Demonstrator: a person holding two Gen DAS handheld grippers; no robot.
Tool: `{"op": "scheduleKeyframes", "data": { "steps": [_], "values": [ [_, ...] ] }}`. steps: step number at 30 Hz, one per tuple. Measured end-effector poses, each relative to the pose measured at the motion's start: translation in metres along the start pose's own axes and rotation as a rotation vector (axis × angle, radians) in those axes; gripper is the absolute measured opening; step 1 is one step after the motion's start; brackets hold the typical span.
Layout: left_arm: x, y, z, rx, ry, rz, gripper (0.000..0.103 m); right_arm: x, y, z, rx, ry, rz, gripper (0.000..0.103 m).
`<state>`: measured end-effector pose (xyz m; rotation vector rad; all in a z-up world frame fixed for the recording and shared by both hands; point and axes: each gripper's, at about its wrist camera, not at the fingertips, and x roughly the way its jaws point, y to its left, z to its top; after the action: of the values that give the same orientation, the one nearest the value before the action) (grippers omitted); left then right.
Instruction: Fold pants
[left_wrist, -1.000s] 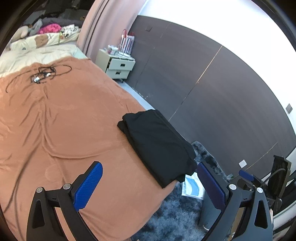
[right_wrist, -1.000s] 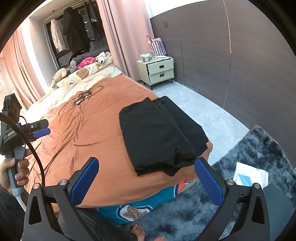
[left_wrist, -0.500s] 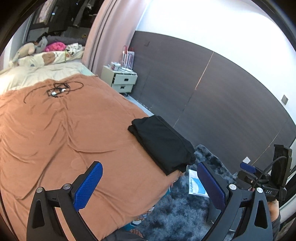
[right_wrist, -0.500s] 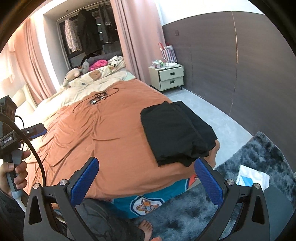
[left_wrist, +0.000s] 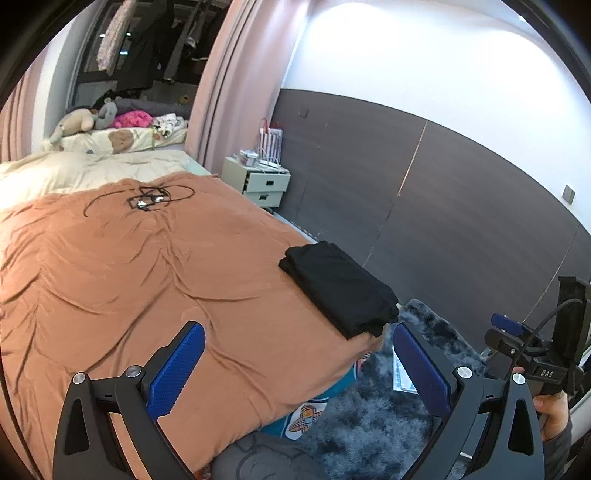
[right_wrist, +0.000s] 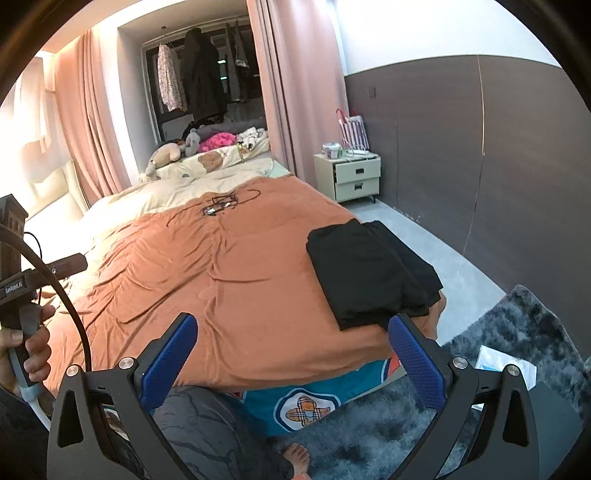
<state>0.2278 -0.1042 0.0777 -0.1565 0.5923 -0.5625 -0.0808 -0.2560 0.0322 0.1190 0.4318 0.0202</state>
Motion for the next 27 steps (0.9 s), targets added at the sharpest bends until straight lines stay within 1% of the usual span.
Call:
{"op": "scheduleKeyframes", "data": {
  "steps": [5, 7, 13, 19, 27],
  "values": [
    [-0.028, 0.002, -0.02, 0.007, -0.035, 0.03, 0.103, -0.015, 0.019, -0.022, -0.05, -0.039, 0.006, 0.103],
    [-0.035, 0.003, -0.026, 0.006, -0.043, 0.034, 0.103, -0.018, 0.021, -0.027, -0.053, -0.051, 0.013, 0.103],
    [-0.064, 0.008, -0.048, 0.022, -0.063, 0.084, 0.103, -0.025, 0.03, -0.045, -0.069, -0.077, 0.04, 0.103],
    [-0.092, 0.014, -0.069, 0.014, -0.106, 0.131, 0.103, -0.03, 0.033, -0.062, -0.072, -0.096, 0.061, 0.103],
    [-0.12, 0.02, -0.094, 0.024, -0.136, 0.202, 0.103, -0.038, 0.039, -0.086, -0.074, -0.103, 0.052, 0.103]
  ]
}}
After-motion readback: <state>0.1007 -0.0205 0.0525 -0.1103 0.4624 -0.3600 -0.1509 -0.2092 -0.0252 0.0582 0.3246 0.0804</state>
